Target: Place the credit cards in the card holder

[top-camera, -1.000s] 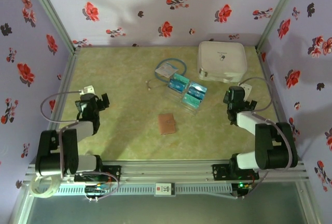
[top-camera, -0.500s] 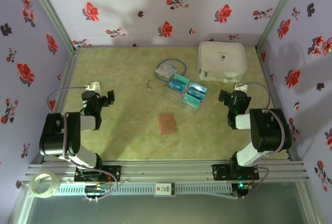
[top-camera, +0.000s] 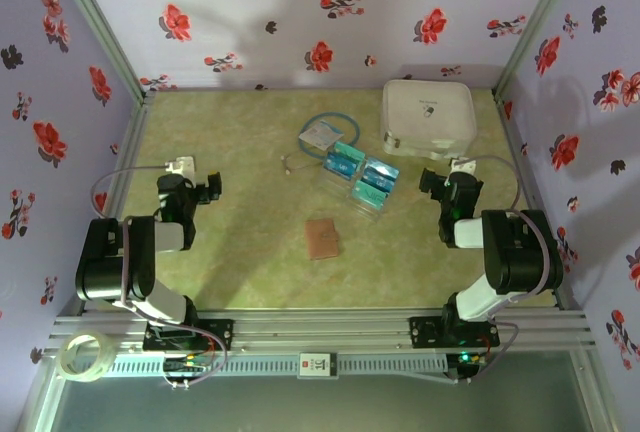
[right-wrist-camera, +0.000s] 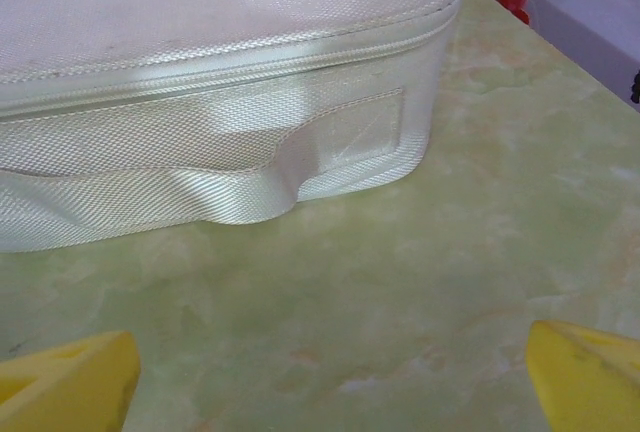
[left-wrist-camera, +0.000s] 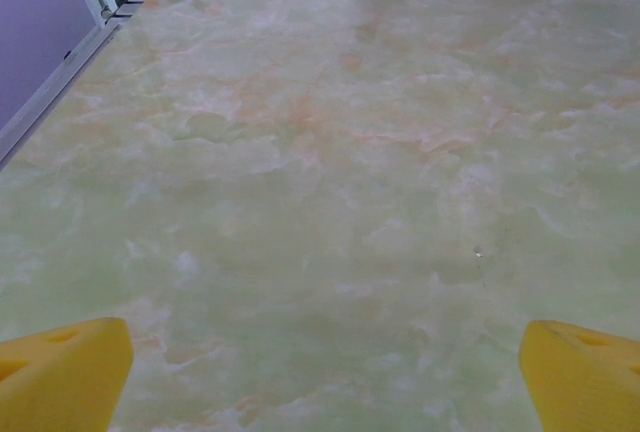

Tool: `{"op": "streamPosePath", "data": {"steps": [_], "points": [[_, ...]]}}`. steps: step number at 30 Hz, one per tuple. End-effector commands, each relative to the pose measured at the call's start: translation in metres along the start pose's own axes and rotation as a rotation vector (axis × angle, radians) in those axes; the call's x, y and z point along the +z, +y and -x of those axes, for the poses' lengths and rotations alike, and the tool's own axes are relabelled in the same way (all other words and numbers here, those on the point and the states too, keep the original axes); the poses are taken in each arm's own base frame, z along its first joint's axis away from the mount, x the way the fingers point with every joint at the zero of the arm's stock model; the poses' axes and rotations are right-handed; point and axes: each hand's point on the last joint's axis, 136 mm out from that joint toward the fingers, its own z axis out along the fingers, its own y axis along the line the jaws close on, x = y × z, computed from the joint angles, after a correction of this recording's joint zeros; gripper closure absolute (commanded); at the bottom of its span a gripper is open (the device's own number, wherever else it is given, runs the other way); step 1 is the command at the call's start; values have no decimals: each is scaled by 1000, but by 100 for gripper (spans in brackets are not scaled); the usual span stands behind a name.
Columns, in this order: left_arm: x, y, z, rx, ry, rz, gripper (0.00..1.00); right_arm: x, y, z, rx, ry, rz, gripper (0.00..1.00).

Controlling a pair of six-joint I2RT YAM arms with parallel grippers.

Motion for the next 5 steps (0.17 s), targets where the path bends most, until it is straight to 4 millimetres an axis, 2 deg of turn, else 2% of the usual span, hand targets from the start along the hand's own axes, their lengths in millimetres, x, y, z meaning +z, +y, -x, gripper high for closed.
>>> {"op": "streamPosePath", "data": {"steps": [1, 5], "points": [[0, -3, 8, 23, -35, -12, 0, 1, 3, 9, -2, -20, 22, 1], [0, -3, 8, 23, -34, -12, 0, -2, 3, 9, -4, -34, 26, 1]]}}
